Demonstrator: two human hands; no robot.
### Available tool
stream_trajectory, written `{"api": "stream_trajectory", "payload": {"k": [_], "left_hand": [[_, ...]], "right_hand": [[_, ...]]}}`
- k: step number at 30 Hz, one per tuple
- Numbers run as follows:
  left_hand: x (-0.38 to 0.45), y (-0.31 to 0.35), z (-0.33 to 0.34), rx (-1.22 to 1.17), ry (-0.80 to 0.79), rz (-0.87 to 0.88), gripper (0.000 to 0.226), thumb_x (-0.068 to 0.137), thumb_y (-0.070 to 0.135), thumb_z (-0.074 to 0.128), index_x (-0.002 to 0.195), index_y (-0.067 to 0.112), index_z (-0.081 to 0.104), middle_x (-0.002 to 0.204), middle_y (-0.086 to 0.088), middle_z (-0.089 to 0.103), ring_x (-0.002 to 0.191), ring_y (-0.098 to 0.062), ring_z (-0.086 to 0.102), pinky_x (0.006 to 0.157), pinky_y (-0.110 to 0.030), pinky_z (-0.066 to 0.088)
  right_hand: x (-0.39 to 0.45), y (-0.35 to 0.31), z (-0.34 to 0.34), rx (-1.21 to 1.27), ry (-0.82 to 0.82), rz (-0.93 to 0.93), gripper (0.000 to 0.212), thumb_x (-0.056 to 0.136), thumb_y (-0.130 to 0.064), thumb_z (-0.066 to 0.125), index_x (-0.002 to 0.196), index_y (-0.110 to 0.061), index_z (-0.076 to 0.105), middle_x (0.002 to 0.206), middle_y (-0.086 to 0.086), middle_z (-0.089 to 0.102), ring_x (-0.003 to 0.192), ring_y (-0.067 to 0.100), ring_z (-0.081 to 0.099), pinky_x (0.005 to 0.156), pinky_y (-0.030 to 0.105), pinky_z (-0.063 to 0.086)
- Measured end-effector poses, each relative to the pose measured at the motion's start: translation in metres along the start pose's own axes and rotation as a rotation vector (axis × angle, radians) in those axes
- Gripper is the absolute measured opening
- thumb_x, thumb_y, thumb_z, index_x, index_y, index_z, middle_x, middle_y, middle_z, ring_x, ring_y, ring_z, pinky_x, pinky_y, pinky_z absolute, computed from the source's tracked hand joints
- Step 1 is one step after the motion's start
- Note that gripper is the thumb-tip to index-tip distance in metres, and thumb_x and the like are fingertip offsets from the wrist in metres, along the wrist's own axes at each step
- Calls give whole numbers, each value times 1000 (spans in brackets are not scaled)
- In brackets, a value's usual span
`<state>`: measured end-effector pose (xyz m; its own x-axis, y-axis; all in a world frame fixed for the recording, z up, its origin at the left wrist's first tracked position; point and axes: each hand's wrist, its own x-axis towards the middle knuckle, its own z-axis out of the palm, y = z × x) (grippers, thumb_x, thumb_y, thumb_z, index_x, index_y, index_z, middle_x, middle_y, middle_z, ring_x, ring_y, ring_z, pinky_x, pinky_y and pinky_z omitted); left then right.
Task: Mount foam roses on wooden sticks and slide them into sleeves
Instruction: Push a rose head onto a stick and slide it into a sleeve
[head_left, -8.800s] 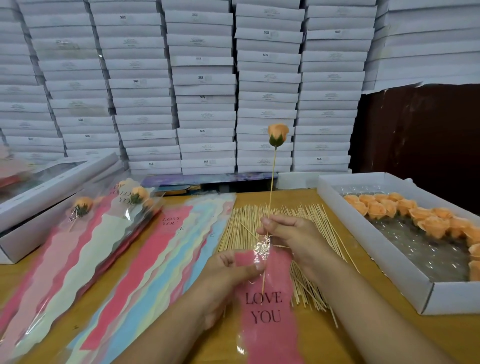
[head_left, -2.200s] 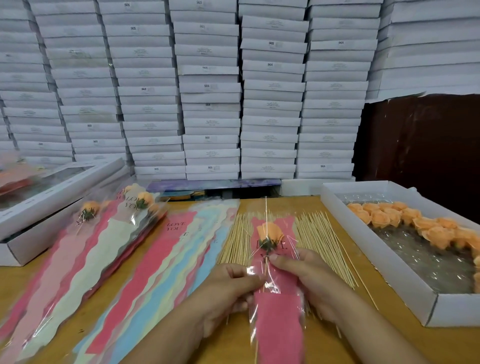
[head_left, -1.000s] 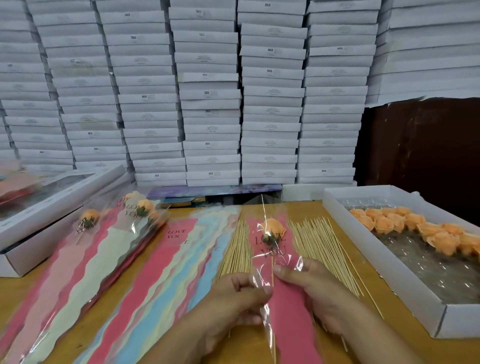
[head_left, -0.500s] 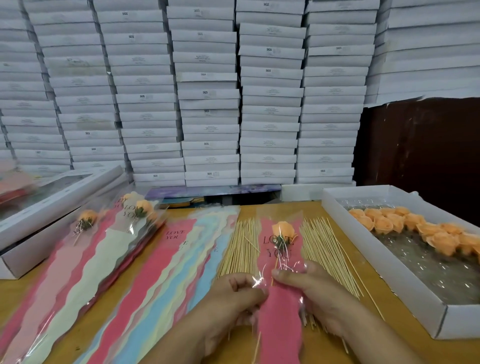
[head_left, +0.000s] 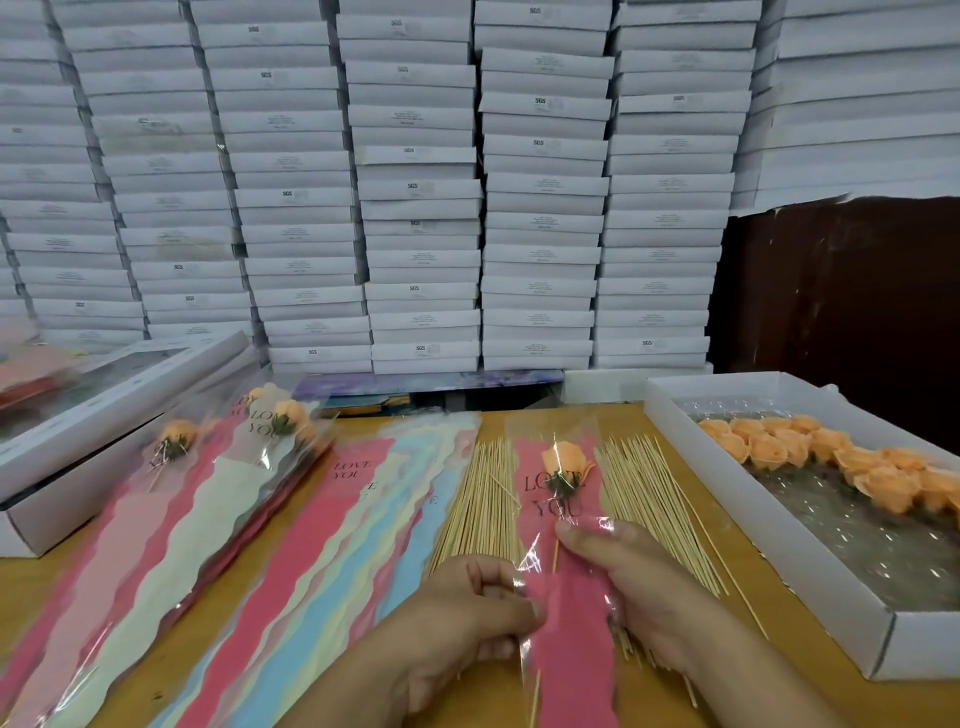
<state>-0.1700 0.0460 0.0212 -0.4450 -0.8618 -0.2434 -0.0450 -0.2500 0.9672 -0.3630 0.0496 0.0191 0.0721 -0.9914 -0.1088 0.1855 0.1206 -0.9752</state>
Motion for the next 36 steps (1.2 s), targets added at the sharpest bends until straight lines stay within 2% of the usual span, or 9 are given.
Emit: {"api": "stream_trajectory", "payload": {"k": [4, 6, 8, 9, 12, 15, 19, 26, 36], "left_hand": [[1, -1, 0, 29, 66, 55, 11, 82, -5, 72, 88, 4, 73, 71, -12, 67, 58, -15, 61, 55, -24, 51], [0, -1, 1, 21, 87, 84, 9, 84, -4, 69, 91, 1, 73, 82, -23, 70, 71, -22, 67, 71, -36, 59], [-2, 1, 2, -3, 78, 89, 21, 81, 4, 72, 101, -3, 72, 106, -34, 68, 89, -33, 65, 95, -53, 52], [-3, 2, 3, -12, 52, 75, 25, 80, 9, 74, 103, -1, 73, 113, -33, 66, 94, -35, 65, 99, -55, 50], [-2, 1, 1, 15, -56, 5, 23, 87, 17, 77, 104, 3, 75, 107, -22, 73, 93, -28, 70, 87, -45, 60], [-1, -1, 1, 33, -70, -8, 13, 89, 16, 75, 96, 5, 76, 85, -9, 72, 69, -14, 66, 65, -30, 59], [1, -2, 1, -35, -25, 8, 34, 87, 17, 76, 109, -8, 69, 99, -24, 72, 80, -21, 69, 66, -32, 62], [9, -4, -3, -203, 83, 82, 25, 82, 18, 76, 101, 2, 77, 102, -20, 76, 79, -21, 76, 63, -29, 61], [4, 22, -26, -298, 178, 132, 55, 74, 19, 76, 117, -12, 64, 95, -21, 74, 65, -20, 71, 55, -29, 60]], "right_hand": [[-2, -1, 1, -2, -58, 26, 40, 82, -26, 77, 111, -2, 64, 92, 15, 76, 78, 27, 73, 67, 34, 58], [-1, 0, 1, -33, -57, 23, 37, 83, -20, 77, 113, -4, 63, 98, 17, 76, 85, 30, 74, 78, 41, 60], [0, 2, 0, -57, -22, 4, 29, 85, -19, 75, 110, -6, 67, 98, 14, 77, 87, 29, 74, 83, 45, 59], [1, 3, 0, -48, -1, -9, 23, 87, -18, 73, 108, -8, 68, 97, 12, 77, 87, 27, 75, 82, 45, 59], [3, 2, -2, -2, 40, -38, 18, 90, -19, 69, 107, -14, 71, 99, 8, 78, 89, 24, 75, 76, 42, 59], [3, 2, -2, 35, 58, -50, 19, 91, -19, 68, 109, -13, 72, 100, 8, 77, 90, 24, 75, 69, 35, 59], [1, 0, -1, 69, 13, -46, 24, 88, -23, 70, 108, -10, 72, 103, 13, 76, 90, 27, 75, 66, 31, 59], [-1, -1, 2, -8, -156, -5, 18, 86, -29, 71, 98, -18, 79, 98, 10, 76, 82, 20, 73, 66, 27, 58], [6, 2, -6, 75, -135, -7, 30, 83, -38, 67, 100, -15, 78, 92, 11, 73, 71, 17, 66, 57, 25, 54]]}}
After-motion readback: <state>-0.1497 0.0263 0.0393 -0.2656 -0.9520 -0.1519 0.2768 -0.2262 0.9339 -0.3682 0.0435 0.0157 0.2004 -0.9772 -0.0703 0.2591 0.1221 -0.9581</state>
